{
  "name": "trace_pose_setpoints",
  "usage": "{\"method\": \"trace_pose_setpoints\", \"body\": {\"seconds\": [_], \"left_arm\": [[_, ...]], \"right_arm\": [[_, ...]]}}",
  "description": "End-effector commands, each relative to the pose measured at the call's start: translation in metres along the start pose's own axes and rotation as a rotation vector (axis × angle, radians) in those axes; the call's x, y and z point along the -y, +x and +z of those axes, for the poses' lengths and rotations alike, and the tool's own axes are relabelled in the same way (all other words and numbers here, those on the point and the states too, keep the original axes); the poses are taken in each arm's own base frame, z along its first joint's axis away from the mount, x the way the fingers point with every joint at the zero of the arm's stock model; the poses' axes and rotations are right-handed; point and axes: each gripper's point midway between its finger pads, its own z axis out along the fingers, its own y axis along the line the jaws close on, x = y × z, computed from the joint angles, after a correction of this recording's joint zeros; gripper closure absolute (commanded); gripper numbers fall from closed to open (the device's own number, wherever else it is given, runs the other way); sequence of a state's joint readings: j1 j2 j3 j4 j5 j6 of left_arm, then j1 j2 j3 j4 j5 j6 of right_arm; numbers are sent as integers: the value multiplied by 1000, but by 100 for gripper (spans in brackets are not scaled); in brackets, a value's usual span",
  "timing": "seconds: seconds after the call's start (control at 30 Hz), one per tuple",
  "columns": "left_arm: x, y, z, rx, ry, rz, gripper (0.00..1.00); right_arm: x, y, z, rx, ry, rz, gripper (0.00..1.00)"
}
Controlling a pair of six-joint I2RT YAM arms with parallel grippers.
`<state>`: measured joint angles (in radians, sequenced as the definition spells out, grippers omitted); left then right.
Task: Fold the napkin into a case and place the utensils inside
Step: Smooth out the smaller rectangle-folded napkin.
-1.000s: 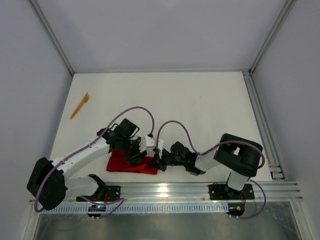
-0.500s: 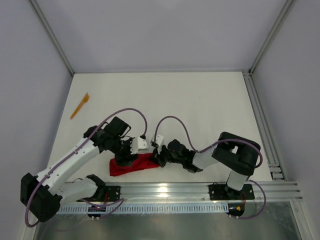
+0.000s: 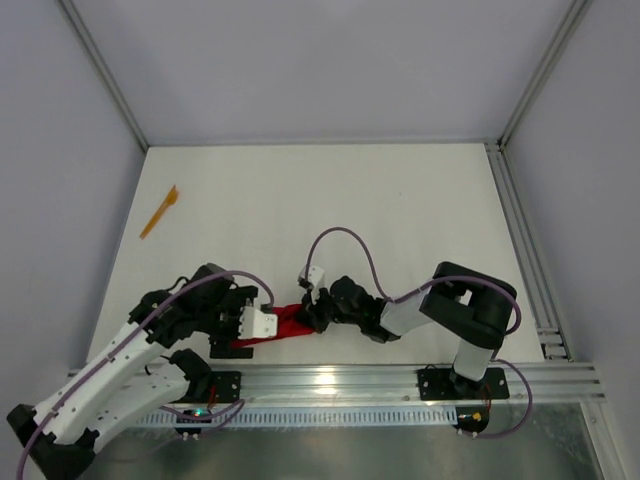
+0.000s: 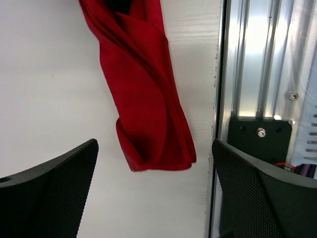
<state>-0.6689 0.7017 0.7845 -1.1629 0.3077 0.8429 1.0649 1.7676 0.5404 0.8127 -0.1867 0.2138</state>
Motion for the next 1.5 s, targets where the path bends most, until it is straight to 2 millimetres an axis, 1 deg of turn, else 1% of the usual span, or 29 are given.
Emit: {"method": "trace_pose_setpoints", "body": {"seconds": [0.0, 0.03, 0.07, 0.1, 0.13, 0.17, 0.23, 0.27, 0.3, 0.33, 0.37, 0.4, 0.47, 0.53, 0.57, 0.6, 0.67, 0.7, 0.77, 0.83, 0.93, 0.97, 1.07, 1.27, 1.47], "left_arm": [[-15, -13, 36, 48, -44, 87, 1], [-21, -16, 40, 46, -81, 103, 1], [-20, -15, 48, 46, -93, 90, 1], [-24, -28, 52, 91, -121, 113, 1], [-25, -30, 54, 101, -129, 111, 1], [-22, -26, 59, 95, -125, 104, 1], [-21, -28, 64, 108, -135, 117, 1], [-17, -19, 71, 88, -128, 117, 1], [-15, -19, 75, 90, -122, 122, 1], [-13, -19, 78, 95, -116, 125, 1], [-12, -16, 83, 90, -124, 127, 1], [-9, -17, 86, 90, -121, 140, 1], [-7, -16, 92, 80, -120, 164, 1], [0, -12, 94, 62, -80, 184, 5], [8, -3, 94, 28, -44, 183, 7], [11, 0, 94, 17, -28, 184, 7], [11, 9, 96, -10, -36, 202, 9], [5, 10, 96, -15, -72, 213, 10], [2, 9, 98, -7, -86, 230, 14], [11, 8, 100, 7, -39, 230, 17], [15, 12, 103, 1, -21, 257, 30], [17, 12, 105, 2, -10, 271, 38], [20, 13, 110, -1, 15, 300, 47], [22, 12, 117, -1, 39, 307, 51], [22, 17, 125, -41, 40, 308, 53]], "right_arm": [[-13, -22, 0, 58, -41, 37, 97], [-15, -26, 0, 64, -52, 34, 97], [-19, -26, 0, 58, -73, 33, 97], [-21, -30, 1, 57, -83, 32, 97], [-23, -30, 2, 53, -97, 35, 97], [-25, -30, 2, 50, -109, 37, 97], [-24, -30, 1, 51, -120, 59, 97], [-24, -30, 1, 54, -125, 67, 97], [-24, -32, 1, 63, -138, 77, 97], [-22, -30, 1, 56, -146, 89, 97], [-24, -29, 2, 51, -158, 117, 97], [-25, -32, 2, 59, -168, 127, 97], [-26, -31, 3, 53, -178, 134, 97], [-23, -28, 4, 47, -167, 132, 97], [-22, -25, 4, 40, -164, 128, 97], [-21, -24, 4, 40, -164, 129, 97], [-20, -19, 5, 28, -166, 134, 97], [-21, -19, 5, 29, -171, 134, 97], [-22, -18, 5, 29, -175, 135, 97], [-21, -17, 6, 27, -175, 138, 97], [-22, -17, 7, 26, -178, 145, 97], [-23, -17, 6, 27, -179, 147, 97], [-22, -18, 7, 23, -177, 163, 97], [-21, -18, 6, 24, -187, 181, 97], [-20, -17, 6, 22, -190, 189, 97]]}}
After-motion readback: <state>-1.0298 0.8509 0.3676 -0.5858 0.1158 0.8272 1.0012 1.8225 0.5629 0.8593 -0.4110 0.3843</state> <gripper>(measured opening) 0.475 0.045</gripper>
